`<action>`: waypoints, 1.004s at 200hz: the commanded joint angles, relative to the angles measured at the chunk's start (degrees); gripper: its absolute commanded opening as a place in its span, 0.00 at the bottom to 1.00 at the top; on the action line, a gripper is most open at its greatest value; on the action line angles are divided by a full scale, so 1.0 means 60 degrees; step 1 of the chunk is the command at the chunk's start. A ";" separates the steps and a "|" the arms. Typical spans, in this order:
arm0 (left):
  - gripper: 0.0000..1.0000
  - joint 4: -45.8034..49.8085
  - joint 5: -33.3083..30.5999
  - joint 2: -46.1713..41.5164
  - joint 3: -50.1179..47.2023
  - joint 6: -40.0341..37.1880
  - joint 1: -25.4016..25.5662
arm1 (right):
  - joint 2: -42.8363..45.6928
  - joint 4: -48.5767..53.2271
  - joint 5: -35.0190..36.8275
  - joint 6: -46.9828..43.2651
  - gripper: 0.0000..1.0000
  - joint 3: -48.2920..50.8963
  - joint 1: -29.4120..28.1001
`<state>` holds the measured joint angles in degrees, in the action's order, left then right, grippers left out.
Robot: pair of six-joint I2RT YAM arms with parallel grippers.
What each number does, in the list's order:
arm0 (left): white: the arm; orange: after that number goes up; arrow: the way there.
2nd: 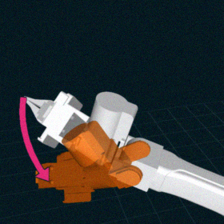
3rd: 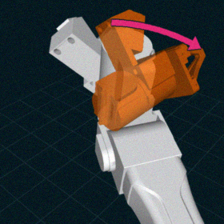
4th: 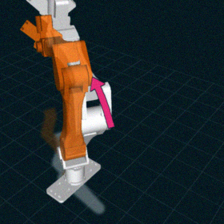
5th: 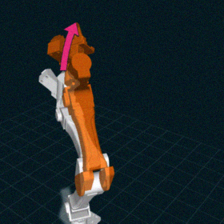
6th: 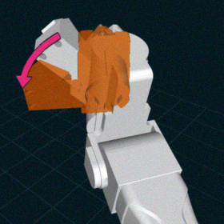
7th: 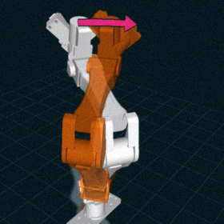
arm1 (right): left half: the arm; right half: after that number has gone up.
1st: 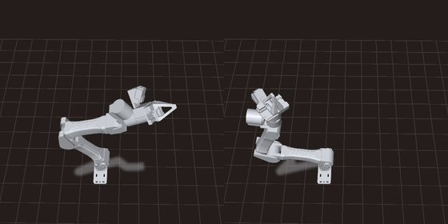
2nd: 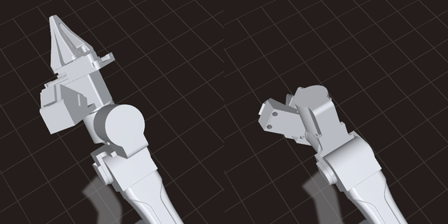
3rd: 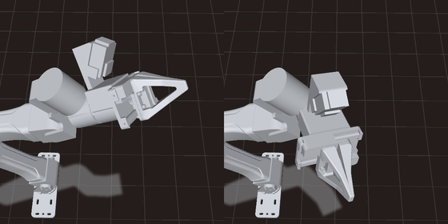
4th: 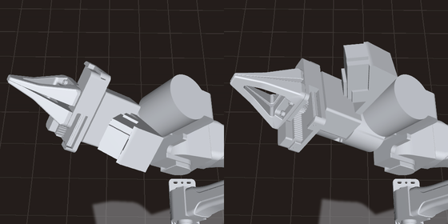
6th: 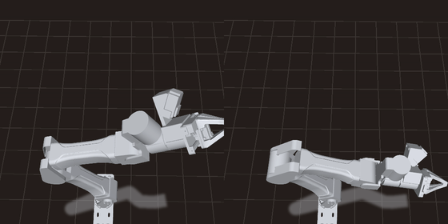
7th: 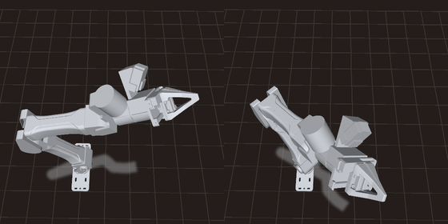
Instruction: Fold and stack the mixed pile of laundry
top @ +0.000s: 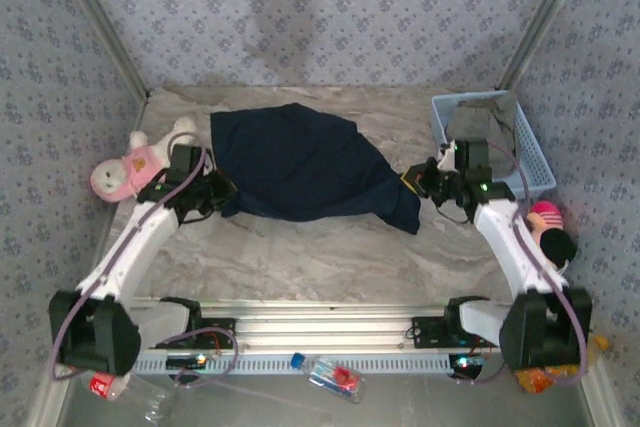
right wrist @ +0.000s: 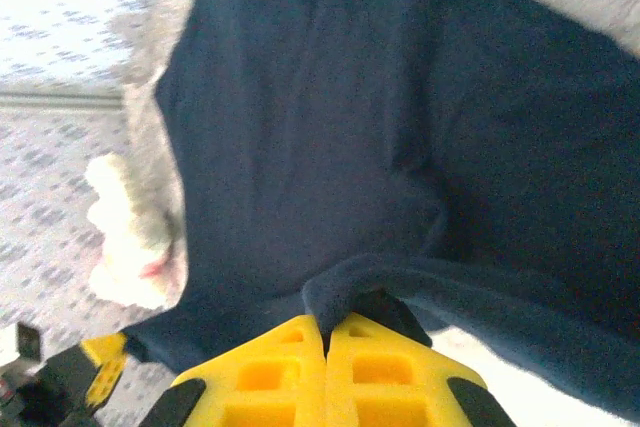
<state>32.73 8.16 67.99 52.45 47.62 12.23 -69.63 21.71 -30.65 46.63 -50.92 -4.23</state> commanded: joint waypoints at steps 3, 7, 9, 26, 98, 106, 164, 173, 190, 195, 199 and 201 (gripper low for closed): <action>0.00 -0.0596 -0.0328 0.1747 0.1942 -0.0637 -0.0080 | -0.2028 -0.0889 0.0599 -0.0490 0.00 -0.1837 -0.0070; 0.00 -0.0512 -0.0308 0.2160 0.2431 -0.0742 -0.0121 | -0.2452 -0.0860 0.0622 -0.0530 0.00 -0.2307 -0.0079; 0.00 -0.0447 -0.0277 0.2340 0.2687 -0.0798 -0.0138 | -0.2687 -0.0853 0.0626 -0.0553 0.00 -0.2544 -0.0084; 0.00 0.0200 0.0037 0.4167 0.5386 -0.1168 -0.0410 | -0.4572 -0.0647 0.0346 -0.0565 0.00 -0.5132 -0.0054; 0.00 0.0852 0.3546 0.9082 1.9202 0.0694 -0.1744 | -0.9284 -0.3766 -0.0981 0.2381 0.00 -1.8639 0.0751; 0.00 -0.0116 0.3778 0.8413 1.8298 0.0670 -0.1773 | -0.9059 -0.4827 -0.1125 0.2952 0.00 -1.8364 0.0978; 0.00 0.1780 0.2638 0.5311 1.5112 -0.2109 -0.1141 | -0.5129 -0.7068 -0.3252 0.3342 0.00 -1.1473 0.1527; 0.00 0.1559 0.2414 0.4523 1.3295 -0.2352 -0.1028 | -0.4319 -0.6765 -0.3255 0.2869 0.00 -0.9709 0.1487; 0.00 0.0534 0.1865 0.2842 0.9061 -0.2292 -0.0911 | -0.2519 -0.5575 -0.3135 0.1749 0.00 -0.5960 0.1495; 0.00 0.0260 0.1641 0.2353 0.7852 -0.2162 -0.0903 | -0.2093 -0.5121 -0.3099 0.1481 0.00 -0.4966 0.1507; 0.00 0.0103 0.1488 0.1964 0.6938 -0.2061 -0.0910 | -0.1667 -0.4803 -0.3057 0.1302 0.00 -0.4245 0.1504; 0.00 0.0040 0.1428 0.1781 0.6473 -0.2032 -0.0910 | -0.1565 -0.4716 -0.3053 0.1262 0.00 -0.4142 0.1500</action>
<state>35.53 23.27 84.31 121.12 36.67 6.59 -87.79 -17.15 -46.50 63.05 -98.94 4.62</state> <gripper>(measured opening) 0.057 0.051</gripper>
